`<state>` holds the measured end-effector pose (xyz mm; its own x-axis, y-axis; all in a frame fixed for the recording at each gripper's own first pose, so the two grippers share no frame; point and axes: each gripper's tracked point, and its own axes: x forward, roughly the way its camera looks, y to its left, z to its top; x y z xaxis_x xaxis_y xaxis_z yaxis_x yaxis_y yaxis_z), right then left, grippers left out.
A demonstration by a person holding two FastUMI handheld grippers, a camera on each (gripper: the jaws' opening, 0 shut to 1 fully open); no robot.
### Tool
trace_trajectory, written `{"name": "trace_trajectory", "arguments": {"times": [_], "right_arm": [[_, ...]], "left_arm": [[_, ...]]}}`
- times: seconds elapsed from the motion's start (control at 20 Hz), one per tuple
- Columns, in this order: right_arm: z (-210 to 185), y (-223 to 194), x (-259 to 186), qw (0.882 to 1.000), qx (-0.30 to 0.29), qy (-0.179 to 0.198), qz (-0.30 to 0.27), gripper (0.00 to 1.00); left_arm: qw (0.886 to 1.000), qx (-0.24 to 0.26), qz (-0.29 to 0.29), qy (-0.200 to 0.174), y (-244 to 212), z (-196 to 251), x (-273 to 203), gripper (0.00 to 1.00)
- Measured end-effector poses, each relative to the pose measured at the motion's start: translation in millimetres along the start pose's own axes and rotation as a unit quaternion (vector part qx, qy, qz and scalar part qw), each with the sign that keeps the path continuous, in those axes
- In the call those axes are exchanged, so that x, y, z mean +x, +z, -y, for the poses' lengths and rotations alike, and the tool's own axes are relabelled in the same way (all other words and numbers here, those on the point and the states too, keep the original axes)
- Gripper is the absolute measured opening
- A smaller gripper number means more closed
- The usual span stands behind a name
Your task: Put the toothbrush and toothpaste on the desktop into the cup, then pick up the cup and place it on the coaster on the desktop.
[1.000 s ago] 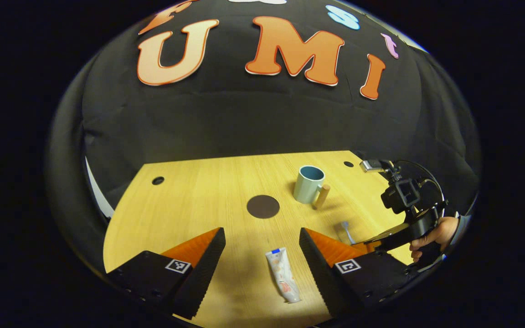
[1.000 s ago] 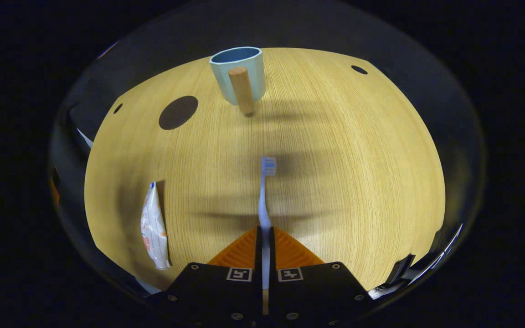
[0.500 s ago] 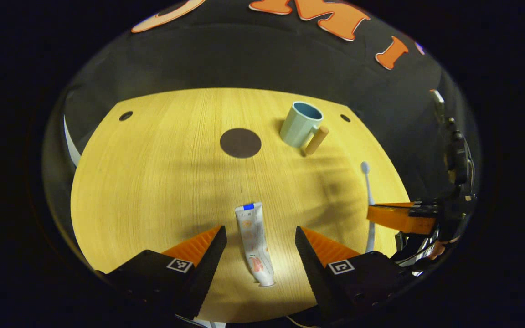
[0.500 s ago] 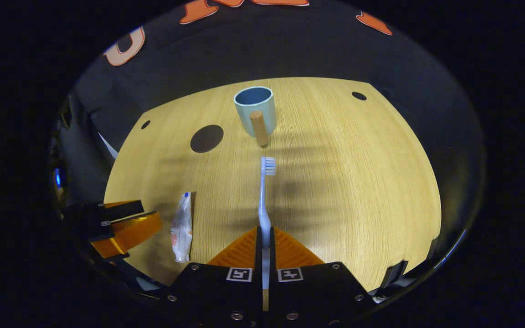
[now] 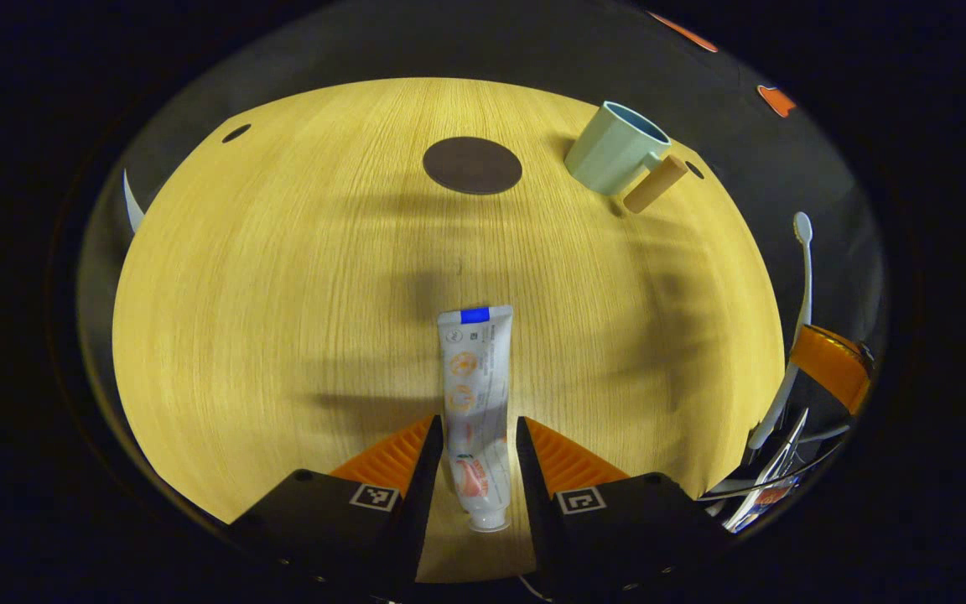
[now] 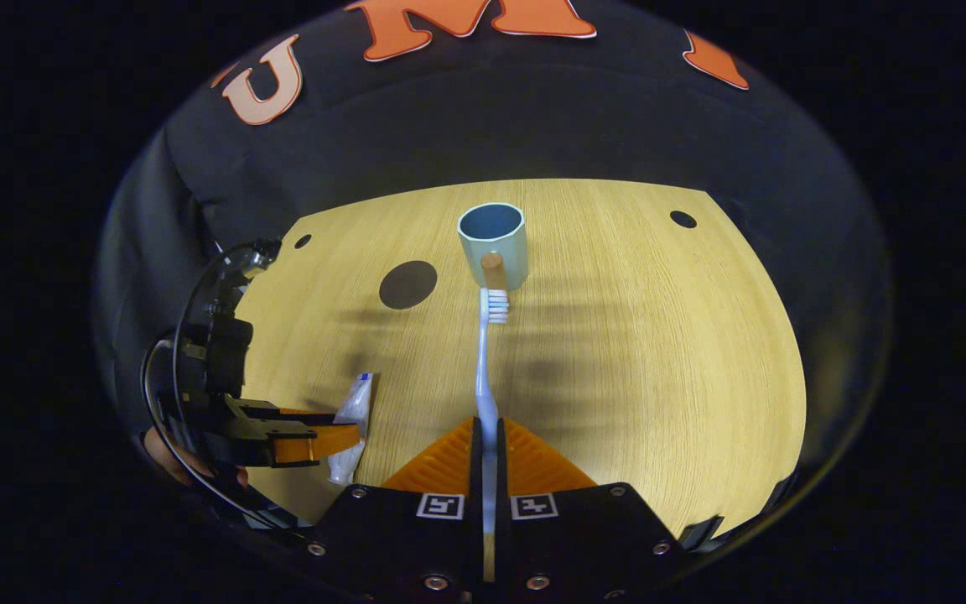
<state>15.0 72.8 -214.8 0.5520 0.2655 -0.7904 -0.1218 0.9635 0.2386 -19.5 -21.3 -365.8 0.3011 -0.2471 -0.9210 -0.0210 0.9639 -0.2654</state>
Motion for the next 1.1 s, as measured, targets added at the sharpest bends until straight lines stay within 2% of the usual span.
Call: {"name": "trace_trajectory", "arguments": {"times": [0.05,0.1,0.2,0.3,0.45,0.6,0.9,1.1], "right_arm": [[-1,-1,0,1.000,-0.001,0.004,-0.005,0.06],[-1,-1,-1,1.000,-0.002,0.009,-0.007,0.06],[1,0,1,1.000,-0.007,0.016,-0.007,0.06],[1,0,2,1.000,-0.008,0.020,-0.009,0.06],[1,0,2,1.000,-0.007,0.024,-0.010,0.06],[3,3,7,1.000,-0.006,0.028,-0.005,0.06],[10,6,15,1.000,-0.009,0.026,0.001,0.06],[18,17,21,0.999,-0.003,0.027,0.027,0.06]], "left_arm": [[1.000,0.002,-0.003,0.008,0,-4,1,0.53],[1.000,-0.003,-0.004,0.012,3,-4,1,0.49],[1.000,-0.007,-0.010,0.009,6,-3,6,0.33],[1.000,0.000,-0.018,0.007,14,-1,6,0.34],[1.000,0.016,-0.016,-0.010,32,8,9,0.26],[0.999,0.019,-0.006,-0.043,54,22,10,0.10],[0.998,0.010,0.006,-0.062,55,24,10,0.06],[0.998,-0.001,0.028,-0.057,58,25,0,0.04]]}}
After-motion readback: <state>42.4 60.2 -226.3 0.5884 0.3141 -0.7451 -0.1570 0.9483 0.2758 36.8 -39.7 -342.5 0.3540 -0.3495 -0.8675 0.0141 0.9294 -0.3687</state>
